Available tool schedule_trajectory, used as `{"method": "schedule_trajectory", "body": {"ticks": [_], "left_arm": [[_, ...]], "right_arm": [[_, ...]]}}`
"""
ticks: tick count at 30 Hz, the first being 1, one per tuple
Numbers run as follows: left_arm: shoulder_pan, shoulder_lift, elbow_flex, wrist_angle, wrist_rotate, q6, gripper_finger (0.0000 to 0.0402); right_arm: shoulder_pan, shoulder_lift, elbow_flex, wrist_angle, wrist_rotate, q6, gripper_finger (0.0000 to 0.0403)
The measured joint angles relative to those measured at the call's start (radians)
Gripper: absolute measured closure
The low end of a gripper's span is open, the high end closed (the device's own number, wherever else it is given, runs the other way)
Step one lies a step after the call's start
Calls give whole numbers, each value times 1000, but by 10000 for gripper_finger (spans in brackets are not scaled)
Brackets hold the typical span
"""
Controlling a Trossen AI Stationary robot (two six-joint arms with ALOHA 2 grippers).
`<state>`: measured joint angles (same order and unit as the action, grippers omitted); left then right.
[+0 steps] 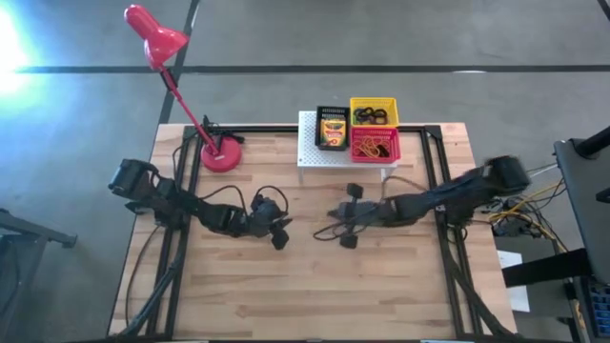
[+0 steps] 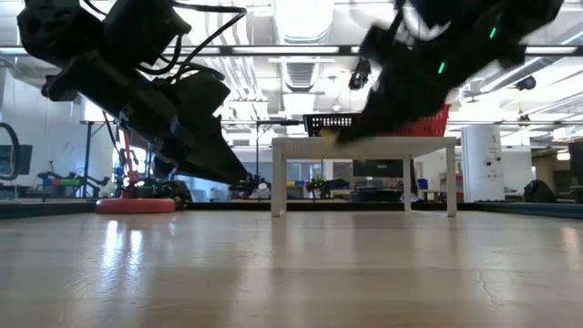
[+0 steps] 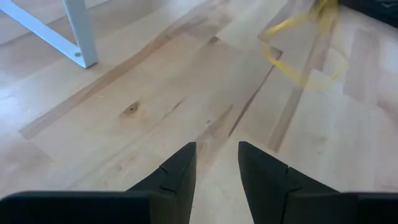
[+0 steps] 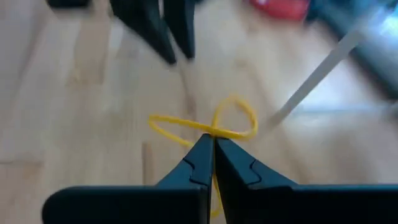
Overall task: Pick & Place Office Desk Supplies
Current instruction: Put the yellow rubber band into the red basket on the shelf, then return to Home Position
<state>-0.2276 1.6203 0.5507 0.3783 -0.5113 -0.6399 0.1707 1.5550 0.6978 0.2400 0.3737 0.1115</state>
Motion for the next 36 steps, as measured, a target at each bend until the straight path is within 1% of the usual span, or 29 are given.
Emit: {"method": "schedule_trajectory", "body": {"ticks": [3, 8, 10, 12, 16, 18, 22, 24, 26, 30, 33, 36], "left_arm": [[0, 0, 0, 8, -21, 1, 277], [0, 0, 0, 30, -26, 15, 277], [0, 0, 0, 30, -36, 23, 277], [1, 0, 0, 30, -40, 39, 277], [1, 0, 0, 30, -51, 45, 277], [1, 0, 0, 30, -53, 53, 277], [1, 0, 0, 35, -58, 67, 277], [2, 0, 0, 43, -58, 75, 277], [2, 0, 0, 49, -58, 91, 277], [7, 0, 1, 61, -58, 94, 277], [16, 0, 1, 77, -58, 94, 277], [25, 0, 10, 89, -58, 93, 277]], "right_arm": [[-6, -172, -2, -43, 7, -106, 394], [-69, -430, -1, -66, 119, -258, 394], [-124, -517, 0, -79, 152, -285, 394], [-198, -586, 0, -123, 153, -284, 394], [-363, -663, 0, -253, 143, -236, 394], [-452, -678, 0, -320, 77, -211, 394], [-615, -668, 0, -391, -188, -141, 394], [-676, -656, 0, -409, -274, -128, 388], [-723, -641, 0, -421, -312, -126, 375], [-784, -627, 22, -447, -392, -136, 333], [-792, -626, 53, -494, -420, -137, 302], [-787, -639, 85, -544, -436, -137, 281]]}}
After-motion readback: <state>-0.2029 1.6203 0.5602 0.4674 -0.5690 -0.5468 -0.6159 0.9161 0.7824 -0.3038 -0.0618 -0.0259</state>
